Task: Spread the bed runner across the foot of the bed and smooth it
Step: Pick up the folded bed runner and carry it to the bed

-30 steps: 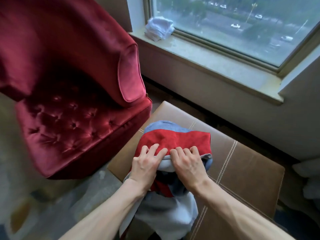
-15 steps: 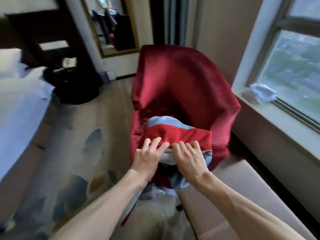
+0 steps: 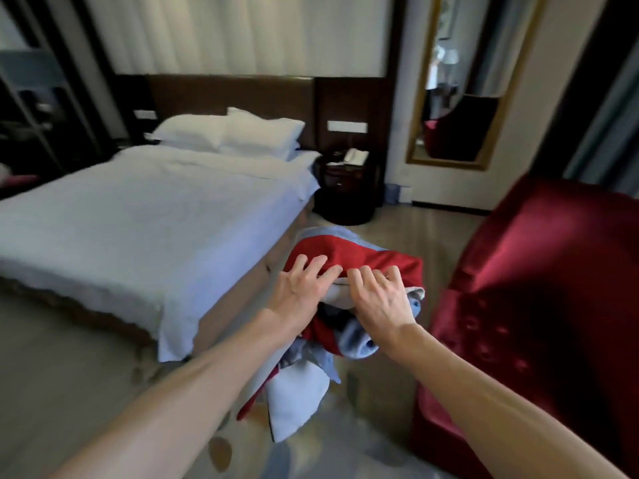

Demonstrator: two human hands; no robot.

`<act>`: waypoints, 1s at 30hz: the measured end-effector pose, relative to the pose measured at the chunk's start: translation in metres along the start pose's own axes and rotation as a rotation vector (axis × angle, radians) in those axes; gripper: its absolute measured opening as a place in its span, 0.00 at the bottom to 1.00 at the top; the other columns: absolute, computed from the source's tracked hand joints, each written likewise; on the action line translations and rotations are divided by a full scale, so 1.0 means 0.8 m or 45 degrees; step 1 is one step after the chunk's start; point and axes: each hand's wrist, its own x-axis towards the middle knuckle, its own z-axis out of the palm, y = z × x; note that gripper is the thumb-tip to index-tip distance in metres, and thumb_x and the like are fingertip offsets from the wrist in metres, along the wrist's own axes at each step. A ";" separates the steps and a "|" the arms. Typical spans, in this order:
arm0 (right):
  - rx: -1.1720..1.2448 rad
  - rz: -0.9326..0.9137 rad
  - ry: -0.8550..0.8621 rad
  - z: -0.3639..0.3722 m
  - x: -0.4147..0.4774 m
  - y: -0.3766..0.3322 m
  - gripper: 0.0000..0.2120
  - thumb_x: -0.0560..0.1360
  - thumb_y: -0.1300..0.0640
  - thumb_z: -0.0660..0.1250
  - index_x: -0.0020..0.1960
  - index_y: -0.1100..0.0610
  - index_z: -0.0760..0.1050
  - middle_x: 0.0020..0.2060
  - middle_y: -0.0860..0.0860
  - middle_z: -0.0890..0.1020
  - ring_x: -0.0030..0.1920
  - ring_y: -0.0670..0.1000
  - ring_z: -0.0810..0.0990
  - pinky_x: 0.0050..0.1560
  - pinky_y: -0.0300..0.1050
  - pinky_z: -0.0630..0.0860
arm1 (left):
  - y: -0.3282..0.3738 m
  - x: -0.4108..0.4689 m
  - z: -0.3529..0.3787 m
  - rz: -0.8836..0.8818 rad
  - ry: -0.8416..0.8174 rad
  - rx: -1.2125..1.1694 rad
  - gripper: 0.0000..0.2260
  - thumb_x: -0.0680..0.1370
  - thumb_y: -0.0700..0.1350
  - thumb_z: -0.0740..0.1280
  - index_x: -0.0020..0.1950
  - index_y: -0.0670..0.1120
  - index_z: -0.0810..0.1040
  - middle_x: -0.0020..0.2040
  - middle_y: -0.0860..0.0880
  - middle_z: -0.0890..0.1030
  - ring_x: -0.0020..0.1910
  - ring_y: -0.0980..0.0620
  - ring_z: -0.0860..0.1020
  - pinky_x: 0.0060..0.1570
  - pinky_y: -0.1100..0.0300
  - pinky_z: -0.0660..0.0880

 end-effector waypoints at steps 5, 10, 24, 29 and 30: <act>0.076 -0.198 0.106 0.002 0.112 -0.107 0.12 0.61 0.65 0.72 0.41 0.57 0.74 0.29 0.50 0.74 0.27 0.53 0.74 0.35 0.47 0.69 | -0.138 -0.024 -0.031 -0.164 0.025 0.127 0.21 0.62 0.32 0.72 0.52 0.48 0.82 0.49 0.46 0.82 0.39 0.42 0.78 0.21 0.59 0.70; 0.213 -0.341 0.271 0.015 0.210 -0.202 0.09 0.62 0.66 0.71 0.39 0.58 0.74 0.27 0.50 0.72 0.25 0.53 0.72 0.33 0.48 0.69 | -0.254 -0.042 -0.053 -0.363 0.027 0.249 0.20 0.62 0.34 0.71 0.52 0.50 0.81 0.49 0.48 0.81 0.40 0.44 0.77 0.21 0.60 0.69; 0.583 -0.696 0.480 0.064 0.478 -0.461 0.09 0.62 0.64 0.72 0.38 0.57 0.74 0.28 0.51 0.74 0.26 0.54 0.73 0.31 0.46 0.70 | -0.576 -0.066 -0.076 -0.793 -0.061 0.527 0.22 0.73 0.38 0.62 0.65 0.52 0.71 0.63 0.49 0.74 0.57 0.44 0.72 0.33 0.56 0.67; 0.684 -0.854 0.467 0.073 0.549 -0.558 0.09 0.63 0.63 0.73 0.38 0.58 0.74 0.29 0.53 0.75 0.27 0.54 0.74 0.31 0.47 0.71 | -0.664 -0.087 -0.097 -0.896 -0.049 0.575 0.19 0.67 0.35 0.70 0.56 0.49 0.79 0.53 0.46 0.81 0.46 0.42 0.78 0.25 0.59 0.69; 0.700 -0.882 0.460 0.073 0.560 -0.579 0.09 0.63 0.63 0.74 0.39 0.58 0.74 0.29 0.53 0.76 0.28 0.54 0.74 0.31 0.47 0.72 | -0.681 -0.094 -0.099 -0.918 -0.058 0.567 0.19 0.67 0.35 0.70 0.55 0.48 0.80 0.52 0.45 0.81 0.45 0.42 0.78 0.25 0.58 0.69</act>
